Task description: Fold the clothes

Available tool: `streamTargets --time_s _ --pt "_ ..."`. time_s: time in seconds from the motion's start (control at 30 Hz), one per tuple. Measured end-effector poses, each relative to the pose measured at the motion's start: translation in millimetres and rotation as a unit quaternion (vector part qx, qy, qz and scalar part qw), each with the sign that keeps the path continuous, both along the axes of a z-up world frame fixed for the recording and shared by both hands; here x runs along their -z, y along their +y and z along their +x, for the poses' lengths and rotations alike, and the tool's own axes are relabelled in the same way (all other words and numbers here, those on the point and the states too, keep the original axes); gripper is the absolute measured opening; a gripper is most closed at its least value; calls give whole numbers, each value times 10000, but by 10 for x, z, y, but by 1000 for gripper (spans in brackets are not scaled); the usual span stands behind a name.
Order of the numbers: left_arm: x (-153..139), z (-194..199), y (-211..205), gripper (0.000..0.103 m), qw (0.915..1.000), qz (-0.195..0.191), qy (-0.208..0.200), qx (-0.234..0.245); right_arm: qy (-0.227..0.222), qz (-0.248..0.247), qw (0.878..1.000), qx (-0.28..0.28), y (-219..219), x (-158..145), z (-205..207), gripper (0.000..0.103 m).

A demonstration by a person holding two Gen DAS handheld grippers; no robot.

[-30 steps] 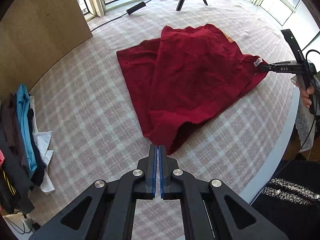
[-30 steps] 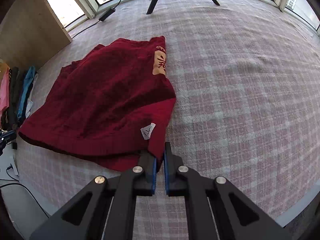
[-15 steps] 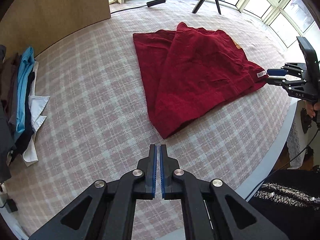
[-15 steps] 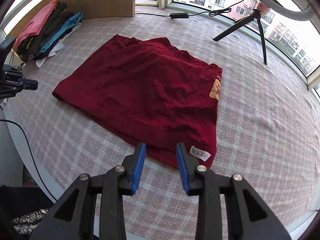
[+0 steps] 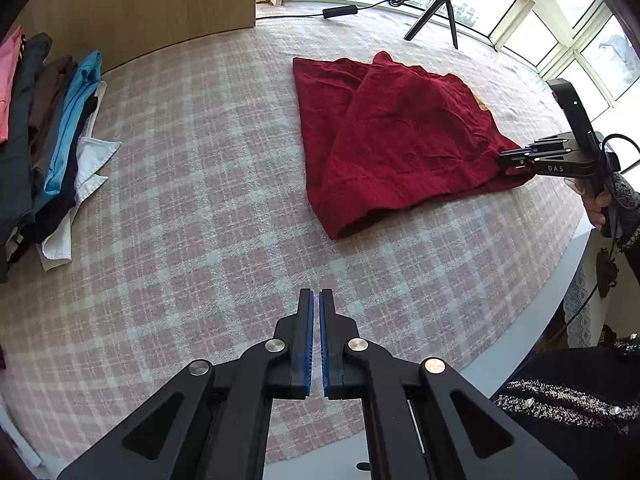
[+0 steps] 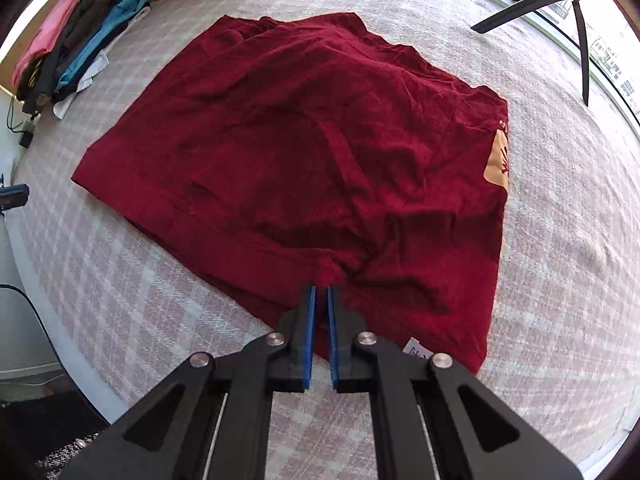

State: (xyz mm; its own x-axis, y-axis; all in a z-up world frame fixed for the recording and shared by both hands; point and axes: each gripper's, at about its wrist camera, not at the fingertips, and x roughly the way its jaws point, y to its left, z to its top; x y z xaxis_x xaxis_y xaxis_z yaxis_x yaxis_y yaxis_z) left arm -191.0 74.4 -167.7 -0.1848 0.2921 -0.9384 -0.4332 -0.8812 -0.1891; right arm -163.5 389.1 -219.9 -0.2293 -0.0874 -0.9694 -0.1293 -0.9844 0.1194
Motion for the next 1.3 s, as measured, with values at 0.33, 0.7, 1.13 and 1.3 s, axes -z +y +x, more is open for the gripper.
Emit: streamTargets --time_s 0.33,0.7,1.13,1.3 --pt "-17 -38 487 3 9990 65 9 438 1634 -544 9677 1843 889 -1187 679 6" --pt "55 -108 1623 20 9903 -6 118 1387 749 -649 9354 3393 1785 -268 1538 6" --pt "413 -528 2169 2 9851 -987 184 1398 644 -712 9544 2825 1794 -153 1377 6" --pt "197 -668 1903 1 9919 -722 269 1015 440 -569 9629 2601 1769 -118 1290 6"
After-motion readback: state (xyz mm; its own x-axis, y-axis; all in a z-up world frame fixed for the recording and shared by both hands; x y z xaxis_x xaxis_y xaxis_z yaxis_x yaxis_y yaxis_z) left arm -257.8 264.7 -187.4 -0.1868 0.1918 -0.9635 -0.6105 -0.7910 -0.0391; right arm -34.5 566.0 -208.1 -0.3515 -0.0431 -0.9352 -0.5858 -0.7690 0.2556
